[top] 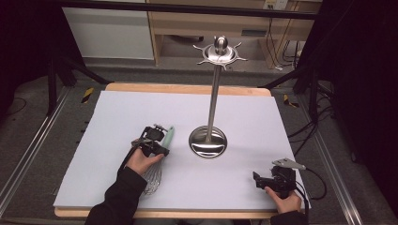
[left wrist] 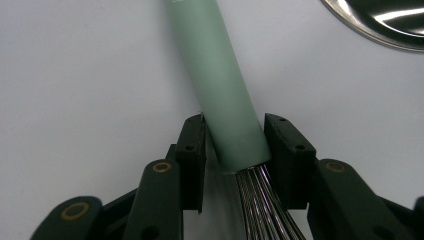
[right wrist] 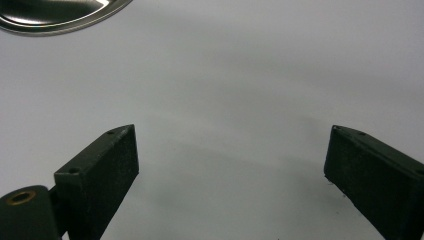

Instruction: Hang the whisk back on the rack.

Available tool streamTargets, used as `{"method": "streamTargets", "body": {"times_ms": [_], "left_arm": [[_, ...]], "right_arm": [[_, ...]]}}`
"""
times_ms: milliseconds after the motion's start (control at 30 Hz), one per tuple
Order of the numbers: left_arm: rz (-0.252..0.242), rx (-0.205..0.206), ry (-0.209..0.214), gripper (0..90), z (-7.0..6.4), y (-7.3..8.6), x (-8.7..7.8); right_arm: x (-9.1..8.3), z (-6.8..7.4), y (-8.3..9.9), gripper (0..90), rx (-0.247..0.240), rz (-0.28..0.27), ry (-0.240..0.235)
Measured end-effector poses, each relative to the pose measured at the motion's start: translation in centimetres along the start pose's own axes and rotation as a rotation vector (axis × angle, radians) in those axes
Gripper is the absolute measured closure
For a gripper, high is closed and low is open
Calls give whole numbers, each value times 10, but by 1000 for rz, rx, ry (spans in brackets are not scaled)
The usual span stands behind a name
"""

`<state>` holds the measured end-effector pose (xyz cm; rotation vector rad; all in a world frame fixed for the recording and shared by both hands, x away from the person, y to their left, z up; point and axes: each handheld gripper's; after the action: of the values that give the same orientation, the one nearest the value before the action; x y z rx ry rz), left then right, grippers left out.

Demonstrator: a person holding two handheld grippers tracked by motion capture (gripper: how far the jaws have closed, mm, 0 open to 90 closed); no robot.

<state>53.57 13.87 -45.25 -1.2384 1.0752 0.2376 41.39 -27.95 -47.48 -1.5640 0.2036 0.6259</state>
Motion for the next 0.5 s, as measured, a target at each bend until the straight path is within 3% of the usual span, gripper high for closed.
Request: {"method": "streamTargets", "body": {"times_ms": [300, 500], "left_arm": [[5, -43, -1, 641, 2, -1, 0], [-31, -26, 10, 652, -1, -2, -8]], "right_arm": [[0, 0, 0, 77, -5, 2, -2], [0, 0, 0, 77, -7, 2, -2]]}}
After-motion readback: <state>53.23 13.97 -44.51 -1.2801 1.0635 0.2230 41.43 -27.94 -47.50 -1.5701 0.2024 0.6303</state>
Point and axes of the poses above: each handheld gripper's, and its own axes: x roughly forward along the jaws, y roughly out of its underside, z roughly to its left, and after that the axes turned 13 degrees about -z, right-handed
